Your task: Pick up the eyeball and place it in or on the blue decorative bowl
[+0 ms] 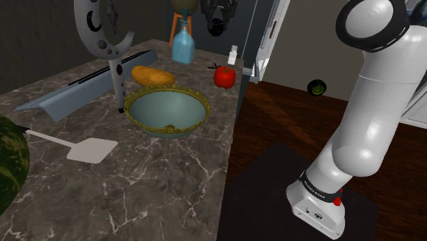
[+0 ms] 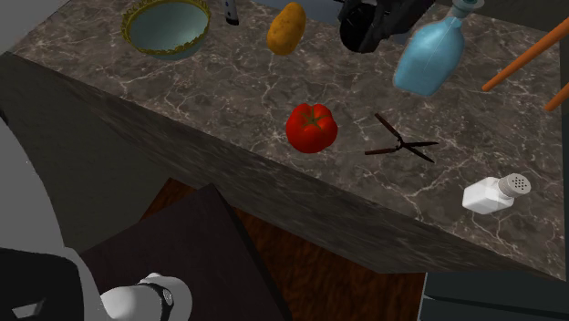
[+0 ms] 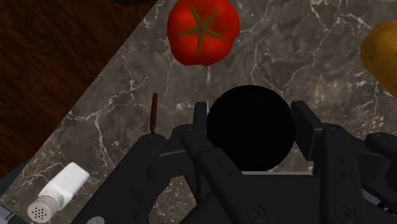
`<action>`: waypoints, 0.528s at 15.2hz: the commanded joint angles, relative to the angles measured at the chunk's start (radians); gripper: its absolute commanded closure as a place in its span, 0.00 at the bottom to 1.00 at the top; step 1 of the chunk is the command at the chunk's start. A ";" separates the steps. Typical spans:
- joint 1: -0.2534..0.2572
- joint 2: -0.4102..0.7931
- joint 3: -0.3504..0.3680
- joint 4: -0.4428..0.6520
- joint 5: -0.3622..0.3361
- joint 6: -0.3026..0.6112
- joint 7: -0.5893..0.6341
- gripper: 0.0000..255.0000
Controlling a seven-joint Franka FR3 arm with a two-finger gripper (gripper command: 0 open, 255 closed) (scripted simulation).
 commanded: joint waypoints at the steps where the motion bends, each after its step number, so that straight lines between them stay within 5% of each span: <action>1: 0.026 -0.053 0.016 -0.080 0.006 0.029 0.042 1.00; 8: 0.112 -0.164 0.082 -0.229 0.031 0.084 0.197 1.00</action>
